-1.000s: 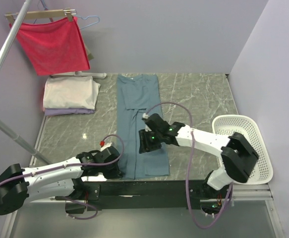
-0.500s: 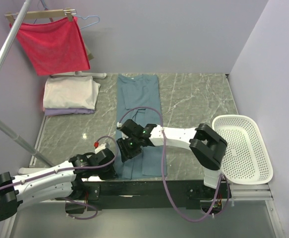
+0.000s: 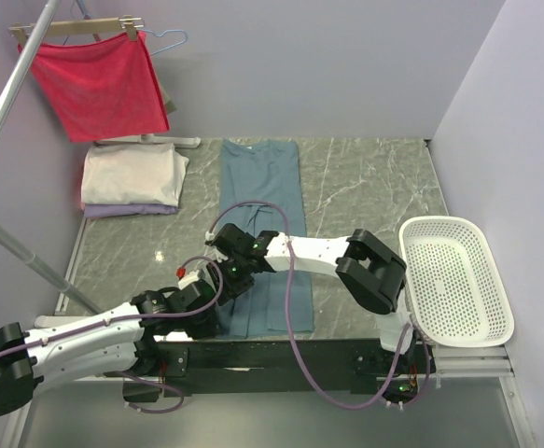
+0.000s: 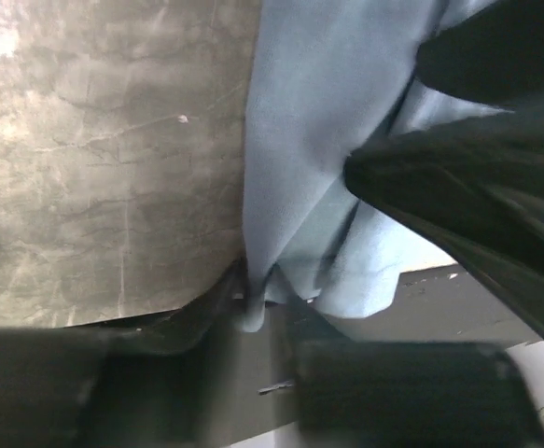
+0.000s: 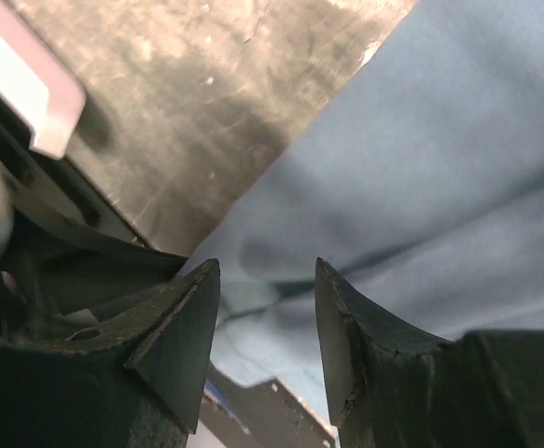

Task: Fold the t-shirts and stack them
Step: Grab the bottom of the folded rectangular tshirt with both arms

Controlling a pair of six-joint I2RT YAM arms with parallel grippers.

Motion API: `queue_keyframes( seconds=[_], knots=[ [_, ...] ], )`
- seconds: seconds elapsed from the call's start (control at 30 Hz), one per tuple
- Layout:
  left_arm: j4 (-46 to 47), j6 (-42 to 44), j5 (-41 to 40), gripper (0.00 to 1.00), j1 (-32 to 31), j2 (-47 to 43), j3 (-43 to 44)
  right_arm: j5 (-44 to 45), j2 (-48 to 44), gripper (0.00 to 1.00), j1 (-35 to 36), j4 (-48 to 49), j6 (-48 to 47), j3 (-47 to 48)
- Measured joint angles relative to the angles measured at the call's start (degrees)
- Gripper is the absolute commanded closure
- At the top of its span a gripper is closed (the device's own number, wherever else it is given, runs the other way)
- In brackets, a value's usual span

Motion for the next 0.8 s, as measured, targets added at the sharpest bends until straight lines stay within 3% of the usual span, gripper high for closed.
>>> queue_keyframes(
  seconds=[0.03, 0.07, 0.1, 0.8],
  knots=[
    [0.0, -0.4, 0.0, 0.31, 0.0, -0.1, 0.0, 0.1, 0.6, 0.48, 0.1, -0.2, 0.0, 0.4],
    [0.8, -0.9, 0.2, 0.13, 0.0, -0.5, 0.5, 0.6, 1.2, 0.48, 0.2, -0.4, 0.0, 0.7],
    [0.9, -0.8, -0.3, 0.1, 0.0, -1.0, 0.9, 1.0, 1.6, 0.48, 0.2, -0.6, 0.0, 0.8],
    [-1.8, -2.2, -2.7, 0.11, 0.0, -3.6, 1.2, 13.1, -1.7, 0.48, 1.2, -7.5, 0.1, -2.3]
  ],
)
